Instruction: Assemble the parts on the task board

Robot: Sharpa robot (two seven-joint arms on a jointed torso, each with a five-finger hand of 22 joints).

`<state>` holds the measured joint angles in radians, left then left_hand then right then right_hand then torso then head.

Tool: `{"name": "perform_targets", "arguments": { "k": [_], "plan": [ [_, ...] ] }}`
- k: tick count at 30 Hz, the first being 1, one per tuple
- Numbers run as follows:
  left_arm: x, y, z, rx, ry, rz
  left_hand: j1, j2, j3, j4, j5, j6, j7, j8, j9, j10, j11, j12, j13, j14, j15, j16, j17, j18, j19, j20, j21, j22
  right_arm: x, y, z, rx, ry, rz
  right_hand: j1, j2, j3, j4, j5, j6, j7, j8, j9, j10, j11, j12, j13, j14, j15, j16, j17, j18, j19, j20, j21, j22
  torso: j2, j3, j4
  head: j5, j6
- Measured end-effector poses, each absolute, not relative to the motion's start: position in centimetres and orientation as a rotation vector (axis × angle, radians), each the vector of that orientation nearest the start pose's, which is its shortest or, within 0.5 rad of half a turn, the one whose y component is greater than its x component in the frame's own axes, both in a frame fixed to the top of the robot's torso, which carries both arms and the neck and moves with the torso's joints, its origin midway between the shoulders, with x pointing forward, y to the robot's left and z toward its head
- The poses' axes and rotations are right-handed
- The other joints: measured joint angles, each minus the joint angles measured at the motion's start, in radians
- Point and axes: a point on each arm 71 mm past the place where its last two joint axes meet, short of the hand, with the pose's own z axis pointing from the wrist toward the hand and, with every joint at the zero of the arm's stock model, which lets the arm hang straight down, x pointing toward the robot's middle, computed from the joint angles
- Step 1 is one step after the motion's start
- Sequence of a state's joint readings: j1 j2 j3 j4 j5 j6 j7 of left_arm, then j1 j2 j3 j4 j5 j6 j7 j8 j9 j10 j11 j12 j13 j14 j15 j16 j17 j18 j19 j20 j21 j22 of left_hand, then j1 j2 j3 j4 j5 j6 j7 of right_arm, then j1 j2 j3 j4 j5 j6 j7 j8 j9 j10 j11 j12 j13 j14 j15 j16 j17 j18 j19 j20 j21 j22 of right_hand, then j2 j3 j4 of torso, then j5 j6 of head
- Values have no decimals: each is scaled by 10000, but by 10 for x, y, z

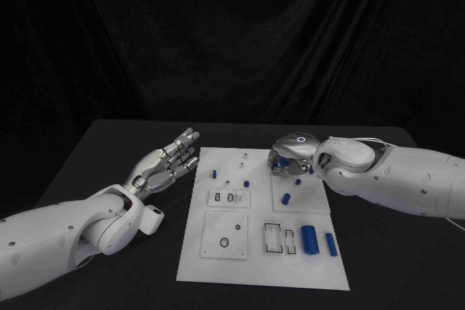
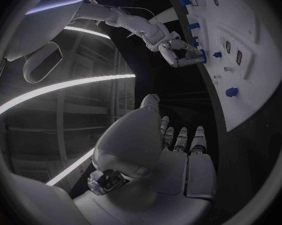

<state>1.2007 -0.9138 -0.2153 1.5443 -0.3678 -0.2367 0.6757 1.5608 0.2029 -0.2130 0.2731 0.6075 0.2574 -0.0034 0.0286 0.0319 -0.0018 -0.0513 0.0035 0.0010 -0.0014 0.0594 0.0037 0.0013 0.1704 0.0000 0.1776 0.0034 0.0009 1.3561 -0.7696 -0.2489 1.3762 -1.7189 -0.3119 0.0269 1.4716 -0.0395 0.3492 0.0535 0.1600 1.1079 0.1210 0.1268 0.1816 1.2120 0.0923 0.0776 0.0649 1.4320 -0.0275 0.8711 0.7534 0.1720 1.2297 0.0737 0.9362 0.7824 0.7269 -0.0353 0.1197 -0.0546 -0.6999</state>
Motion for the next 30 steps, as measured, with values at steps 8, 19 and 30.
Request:
{"name": "perform_targets", "arguments": {
  "k": [8, 19, 30],
  "plan": [
    [449, 226, -214, -5633, 14781, -15980, 0, 0, 27, 27, 3, 36, 36, 0, 9, 35, 34, 0, -1, 36, 35, 0, 1, 0, 12, 12, 0, 1, 518, -171, -162, -5764, 15054, 5606, 65, -10, -3, -55, -149, 142, -29, 48, 59, 72, 72, 0, 8, 9, 10, 123, 116, -166, 51, 51, 244, 307, -33, -1, 6, 99, -7],
    [451, 223, -215, -5599, 14810, -16027, 0, 0, 54, -1, 3, 36, 36, 0, 8, 35, 35, 0, 2, 0, 71, 0, 5, 0, 12, 12, 0, 2, 540, -148, -159, -5552, 14894, 5815, 65, -11, -4, -55, -185, 121, -8, -13, 60, 72, 72, -93, 8, 9, 10, 34, 12, -164, 51, 51, 244, 308, -49, -16, 8, 316, -136],
    [452, 222, -215, -5582, 14825, -16046, 77, -78, 248, 55, 3, -1709, -1247, -94, -176, 19, 378, 0, 4, 0, 143, 0, -4, -1, 12, 83, 0, 3, 552, -144, -167, -5379, 15044, 5616, 63, -13, -5, -55, -186, 51, 60, -128, 50, 71, 72, -150, -26, -25, 44, -10, -19, -163, -23, 125, 244, 389, 6, -8, 122, 92, -142]
  ]
}}
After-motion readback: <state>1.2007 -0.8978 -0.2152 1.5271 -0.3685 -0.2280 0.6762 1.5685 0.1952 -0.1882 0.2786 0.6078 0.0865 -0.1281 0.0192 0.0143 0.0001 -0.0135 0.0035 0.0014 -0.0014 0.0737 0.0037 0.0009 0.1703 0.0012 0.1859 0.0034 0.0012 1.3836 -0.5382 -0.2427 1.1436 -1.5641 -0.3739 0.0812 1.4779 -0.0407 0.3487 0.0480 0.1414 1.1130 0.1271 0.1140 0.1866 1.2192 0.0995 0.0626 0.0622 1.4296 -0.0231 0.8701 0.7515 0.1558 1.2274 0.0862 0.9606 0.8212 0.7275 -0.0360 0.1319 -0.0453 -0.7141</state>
